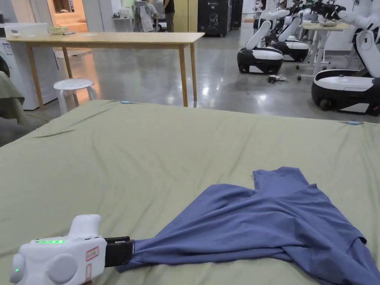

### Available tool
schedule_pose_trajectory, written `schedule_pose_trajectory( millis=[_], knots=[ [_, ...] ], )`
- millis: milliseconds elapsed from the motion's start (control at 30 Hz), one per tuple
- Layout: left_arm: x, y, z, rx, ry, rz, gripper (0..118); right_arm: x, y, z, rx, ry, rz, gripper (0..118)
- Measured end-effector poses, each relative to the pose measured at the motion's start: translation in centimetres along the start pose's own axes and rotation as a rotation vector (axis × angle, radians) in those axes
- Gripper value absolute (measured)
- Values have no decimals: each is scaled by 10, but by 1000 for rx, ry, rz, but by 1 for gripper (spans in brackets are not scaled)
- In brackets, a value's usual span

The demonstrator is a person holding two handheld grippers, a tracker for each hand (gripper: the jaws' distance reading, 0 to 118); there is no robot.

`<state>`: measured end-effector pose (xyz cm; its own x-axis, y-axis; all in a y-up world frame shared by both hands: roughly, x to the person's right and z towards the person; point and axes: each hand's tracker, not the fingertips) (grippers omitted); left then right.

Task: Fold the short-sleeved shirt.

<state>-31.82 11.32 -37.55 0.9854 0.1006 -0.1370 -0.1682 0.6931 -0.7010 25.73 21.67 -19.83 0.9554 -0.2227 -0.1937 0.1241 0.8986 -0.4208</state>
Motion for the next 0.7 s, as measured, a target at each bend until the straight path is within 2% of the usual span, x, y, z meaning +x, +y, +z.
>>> schedule_pose_trajectory(
  millis=[133,167,200,233,300,333,367,400,433,467,600,700],
  knots=[
    [-1,6,-30,-52,17,-31,110,0,-3,-1,-17,-6,1,0],
    [0,5,-32,-41,16,-29,106,1,-3,-1,-22,-9,0,0],
    [0,4,-34,-45,11,-42,98,1,-4,-2,-27,-12,-1,0],
    [4,1,-35,-59,2,-69,79,2,-4,-3,-33,-17,-3,0],
    [11,-2,-30,-59,8,-152,58,3,-5,-4,-42,-20,-7,0],
    [17,-7,-23,-15,4,-196,36,2,-6,-5,-46,-21,-6,0],
    [22,-12,-19,-17,-58,-226,28,3,-6,-6,-49,-23,-7,0],
    [26,-14,-15,-13,-83,-254,28,3,-6,-7,-54,-23,-9,0],
    [30,-18,-14,8,-42,-304,15,3,-6,-9,-59,-23,-15,0],
    [31,-21,-15,-1,-46,-320,7,8,-8,-12,-64,-19,-24,0],
    [25,-16,-12,17,-42,-286,2,8,-6,-20,-76,-13,-15,0],
    [17,-13,-5,18,-73,-236,2,8,11,-31,-67,-6,26,0]
  ],
)
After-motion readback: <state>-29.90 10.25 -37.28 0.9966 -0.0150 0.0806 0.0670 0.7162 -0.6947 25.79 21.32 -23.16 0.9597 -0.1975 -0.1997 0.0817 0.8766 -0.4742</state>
